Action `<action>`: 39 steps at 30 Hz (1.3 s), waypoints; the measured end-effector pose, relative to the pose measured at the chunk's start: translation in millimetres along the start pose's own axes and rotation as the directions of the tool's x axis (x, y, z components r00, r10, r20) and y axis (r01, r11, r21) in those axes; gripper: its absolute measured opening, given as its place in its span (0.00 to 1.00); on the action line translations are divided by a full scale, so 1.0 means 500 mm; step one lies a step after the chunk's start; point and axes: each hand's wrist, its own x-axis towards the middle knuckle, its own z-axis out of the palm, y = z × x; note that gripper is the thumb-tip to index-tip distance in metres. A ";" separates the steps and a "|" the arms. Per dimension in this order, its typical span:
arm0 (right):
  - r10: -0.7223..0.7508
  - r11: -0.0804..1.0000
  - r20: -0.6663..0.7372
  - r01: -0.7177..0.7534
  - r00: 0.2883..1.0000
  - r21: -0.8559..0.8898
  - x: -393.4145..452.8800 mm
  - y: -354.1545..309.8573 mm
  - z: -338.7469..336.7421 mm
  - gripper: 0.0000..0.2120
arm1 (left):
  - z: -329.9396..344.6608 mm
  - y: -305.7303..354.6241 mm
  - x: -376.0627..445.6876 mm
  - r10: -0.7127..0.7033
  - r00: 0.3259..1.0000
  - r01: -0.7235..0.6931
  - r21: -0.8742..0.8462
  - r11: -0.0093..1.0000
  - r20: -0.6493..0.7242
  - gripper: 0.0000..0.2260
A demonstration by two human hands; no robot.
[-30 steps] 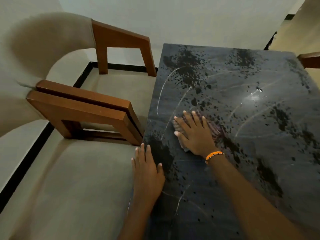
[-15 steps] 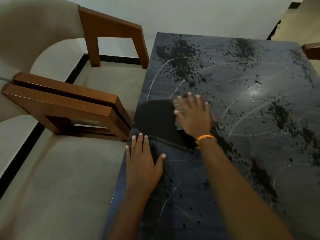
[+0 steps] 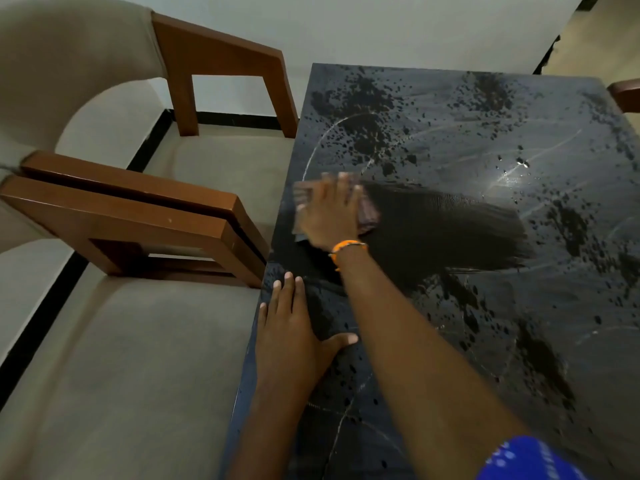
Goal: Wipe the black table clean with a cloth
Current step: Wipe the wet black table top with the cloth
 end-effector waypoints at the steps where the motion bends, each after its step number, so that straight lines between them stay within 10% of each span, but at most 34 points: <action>1: -0.099 0.995 0.033 0.100 0.995 -0.005 0.001 -0.046 0.013 0.25 | 0.000 -0.001 0.001 0.008 1.000 -0.008 0.008 1.000 0.004 0.47; 7: -0.305 0.952 0.006 0.305 0.952 -0.001 -0.017 -0.037 0.017 0.21 | -0.005 0.002 0.001 0.006 0.999 -0.007 0.015 1.000 0.049 0.49; 13: 0.105 0.993 -0.121 -0.111 0.987 -0.045 -0.051 0.261 -0.069 0.26 | -0.006 0.002 -0.009 0.000 0.999 -0.001 0.016 1.000 0.050 0.48; 21: 0.588 0.804 -0.199 -0.593 0.784 0.045 -0.153 0.440 -0.135 0.26 | 0.000 0.016 -0.006 -0.032 0.999 0.032 -0.073 0.997 0.003 0.38; 27: 0.251 0.966 -0.122 -0.257 0.960 -0.031 -0.116 0.238 -0.073 0.27 | 0.012 0.052 -0.018 -0.023 0.985 -0.013 -0.204 0.979 -0.173 0.27; 29: 0.118 0.993 -0.066 -0.119 0.991 -0.011 -0.113 0.165 -0.054 0.25 | 0.019 0.094 -0.032 -0.108 0.975 -0.016 -0.544 0.839 -0.194 0.16; 31: 0.081 0.996 -0.048 -0.078 0.996 0.046 -0.118 0.137 -0.047 0.24 | 0.023 0.155 -0.039 -0.205 0.974 0.180 -0.880 0.440 0.097 0.10; 34: 0.103 0.987 -0.032 -0.098 0.994 0.128 -0.135 0.164 -0.055 0.24 | 0.034 0.222 -0.042 -0.111 0.869 0.471 -0.875 -0.113 0.482 0.15; 39: 0.157 0.973 -0.029 -0.149 0.987 0.177 -0.182 0.249 -0.085 0.24 | 0.069 0.310 -0.058 0.048 0.810 0.586 -0.802 -0.118 0.585 0.23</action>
